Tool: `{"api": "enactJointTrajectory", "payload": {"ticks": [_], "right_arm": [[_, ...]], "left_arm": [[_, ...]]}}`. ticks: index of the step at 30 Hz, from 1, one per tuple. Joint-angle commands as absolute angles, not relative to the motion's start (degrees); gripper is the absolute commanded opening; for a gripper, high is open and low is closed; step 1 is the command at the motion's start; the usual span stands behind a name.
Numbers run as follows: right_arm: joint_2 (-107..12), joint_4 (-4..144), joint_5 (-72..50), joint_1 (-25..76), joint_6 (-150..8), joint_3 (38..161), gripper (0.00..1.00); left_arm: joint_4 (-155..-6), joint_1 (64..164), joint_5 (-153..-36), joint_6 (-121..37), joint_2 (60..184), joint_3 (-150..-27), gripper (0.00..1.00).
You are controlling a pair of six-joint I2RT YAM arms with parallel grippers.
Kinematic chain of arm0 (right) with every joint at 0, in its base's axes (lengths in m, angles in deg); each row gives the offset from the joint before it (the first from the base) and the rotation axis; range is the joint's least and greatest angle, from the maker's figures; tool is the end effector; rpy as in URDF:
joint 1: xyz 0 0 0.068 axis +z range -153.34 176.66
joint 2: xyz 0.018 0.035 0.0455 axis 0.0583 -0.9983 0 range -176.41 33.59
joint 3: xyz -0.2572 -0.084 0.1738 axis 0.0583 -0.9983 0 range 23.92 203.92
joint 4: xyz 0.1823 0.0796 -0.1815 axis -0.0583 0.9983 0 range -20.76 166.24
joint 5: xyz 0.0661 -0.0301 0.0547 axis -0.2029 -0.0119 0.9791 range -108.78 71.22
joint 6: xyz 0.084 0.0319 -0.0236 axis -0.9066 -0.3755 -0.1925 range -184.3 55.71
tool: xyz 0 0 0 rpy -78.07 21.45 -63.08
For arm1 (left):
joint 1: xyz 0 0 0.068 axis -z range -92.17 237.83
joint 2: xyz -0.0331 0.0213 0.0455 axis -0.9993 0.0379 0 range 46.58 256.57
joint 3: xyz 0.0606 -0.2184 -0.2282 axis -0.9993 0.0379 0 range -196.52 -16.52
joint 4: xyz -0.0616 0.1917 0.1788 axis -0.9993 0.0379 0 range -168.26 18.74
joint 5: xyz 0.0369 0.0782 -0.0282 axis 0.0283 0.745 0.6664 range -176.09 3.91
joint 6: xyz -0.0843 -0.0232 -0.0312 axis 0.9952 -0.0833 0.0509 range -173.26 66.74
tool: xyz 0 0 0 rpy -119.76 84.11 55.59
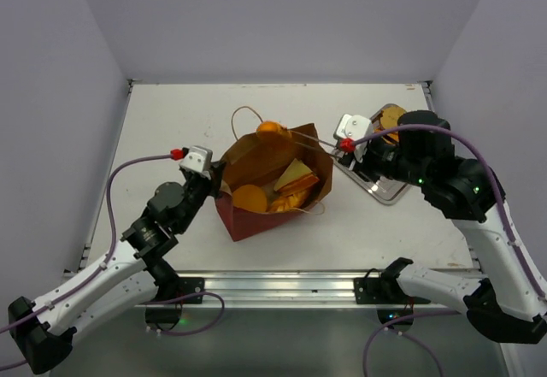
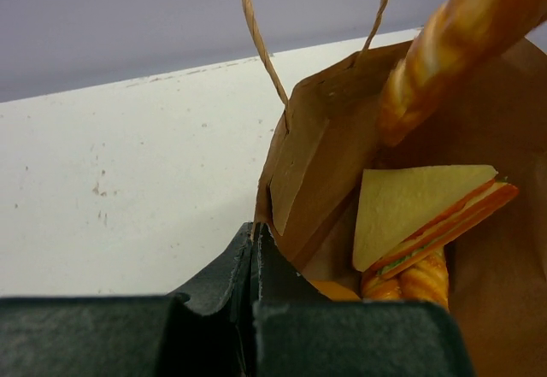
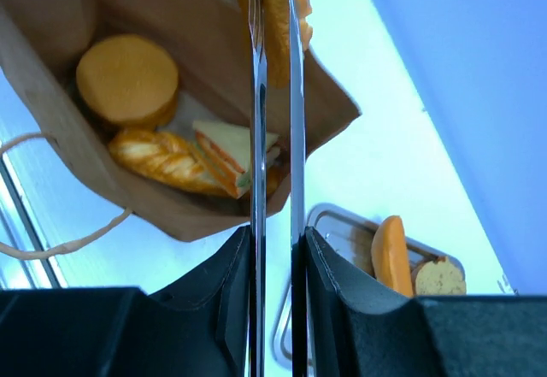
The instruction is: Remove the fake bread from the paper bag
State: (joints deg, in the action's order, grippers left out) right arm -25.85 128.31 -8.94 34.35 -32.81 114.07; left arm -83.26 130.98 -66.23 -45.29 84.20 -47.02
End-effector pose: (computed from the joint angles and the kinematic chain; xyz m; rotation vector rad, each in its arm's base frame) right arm 0.1377 0.1245 0.4906 -1.2591 1.6390 0.2443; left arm 0.1525 -0.1041 0.3278 0.2262 1.6054 -0.4121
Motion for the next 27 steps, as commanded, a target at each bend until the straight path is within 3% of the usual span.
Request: {"api": "enactJointTrajectory", "payload": {"ticks": [1,9,13,20,27], "right_arm": [[-25.6,123.2,-4.0,32.0,-36.5,120.2,0.03],[-29.1,122.6,1.0,24.4,-44.3,133.9,0.01],[-30.4,120.9,-5.1,20.4,-46.7,136.2,0.0],[-26.1,114.6,-11.4,14.6,-52.0,123.0,0.0],[-19.2,112.4,-6.2,5.5,-57.0,106.8,0.0]], "left_arm": [[-84.2,131.2,-63.0,-45.1,84.6,-49.6,0.0],[-82.9,131.1,-61.2,-47.1,85.1,-50.3,0.0],[-81.4,131.1,-61.1,-47.6,83.3,-50.2,0.0],[-78.4,131.1,-60.3,-49.2,78.0,-49.9,0.0],[-74.0,131.1,-60.4,-51.0,73.9,-50.0,0.0]]}}
